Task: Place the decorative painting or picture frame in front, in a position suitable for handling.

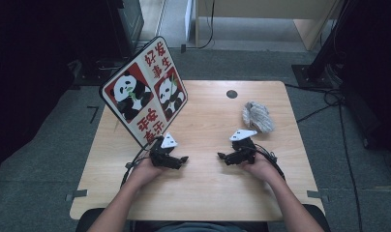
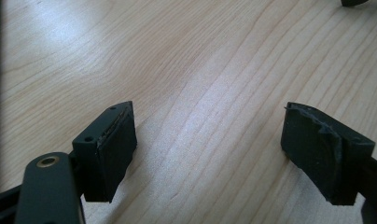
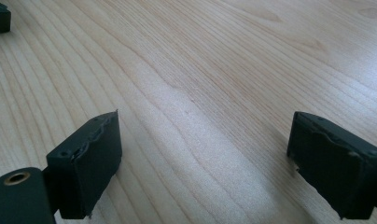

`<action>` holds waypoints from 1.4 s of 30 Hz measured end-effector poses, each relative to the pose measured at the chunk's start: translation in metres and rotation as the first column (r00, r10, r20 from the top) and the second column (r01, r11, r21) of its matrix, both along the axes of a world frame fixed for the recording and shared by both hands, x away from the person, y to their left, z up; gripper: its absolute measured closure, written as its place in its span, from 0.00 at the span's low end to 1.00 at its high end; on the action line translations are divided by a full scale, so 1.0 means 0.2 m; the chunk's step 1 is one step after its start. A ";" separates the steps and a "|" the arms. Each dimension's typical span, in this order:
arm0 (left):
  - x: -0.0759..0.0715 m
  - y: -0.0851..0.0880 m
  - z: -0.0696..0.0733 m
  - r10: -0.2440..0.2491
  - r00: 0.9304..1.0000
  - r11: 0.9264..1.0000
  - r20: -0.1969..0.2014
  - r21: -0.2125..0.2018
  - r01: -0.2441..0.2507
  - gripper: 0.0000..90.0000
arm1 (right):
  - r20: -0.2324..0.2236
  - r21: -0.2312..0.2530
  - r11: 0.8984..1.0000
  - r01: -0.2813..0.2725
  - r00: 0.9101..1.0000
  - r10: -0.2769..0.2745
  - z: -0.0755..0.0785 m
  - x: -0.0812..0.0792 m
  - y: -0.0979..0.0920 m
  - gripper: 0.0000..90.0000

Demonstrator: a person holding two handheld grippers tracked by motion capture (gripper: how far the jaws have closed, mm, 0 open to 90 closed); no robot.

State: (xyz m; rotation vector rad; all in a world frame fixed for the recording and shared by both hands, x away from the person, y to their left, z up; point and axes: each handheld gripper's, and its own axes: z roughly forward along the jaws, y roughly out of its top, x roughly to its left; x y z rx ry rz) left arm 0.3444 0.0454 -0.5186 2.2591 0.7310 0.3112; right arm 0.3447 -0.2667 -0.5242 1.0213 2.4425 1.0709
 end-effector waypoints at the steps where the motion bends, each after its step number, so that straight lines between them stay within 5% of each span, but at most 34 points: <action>1: 0.00 0.00 0.00 0.002 1.000 1.000 0.000 0.001 -0.002 0.20 | 0.000 0.000 1.000 0.000 1.000 0.000 0.00 0.00 0.00 0.11; 26: -0.01 -0.01 0.00 0.031 1.000 0.999 -0.005 0.013 -0.031 0.14 | 0.000 0.000 1.000 0.002 1.000 -0.002 0.00 0.00 0.00 0.11; 33: 0.00 -0.02 0.03 0.022 0.999 0.998 -0.045 0.056 -0.020 0.16 | 0.000 0.000 1.000 0.002 1.000 -0.002 0.00 0.00 0.00 0.11; 37: 0.01 0.00 0.05 0.008 0.994 1.000 -0.113 0.029 -0.005 0.16 | 0.000 0.000 1.000 0.002 1.000 -0.002 0.00 0.00 0.00 0.11; 42: 0.01 0.01 0.07 -0.010 0.991 1.000 -0.132 0.018 0.013 0.15 | 0.000 0.000 1.000 0.002 1.000 -0.002 0.00 0.00 0.00 0.11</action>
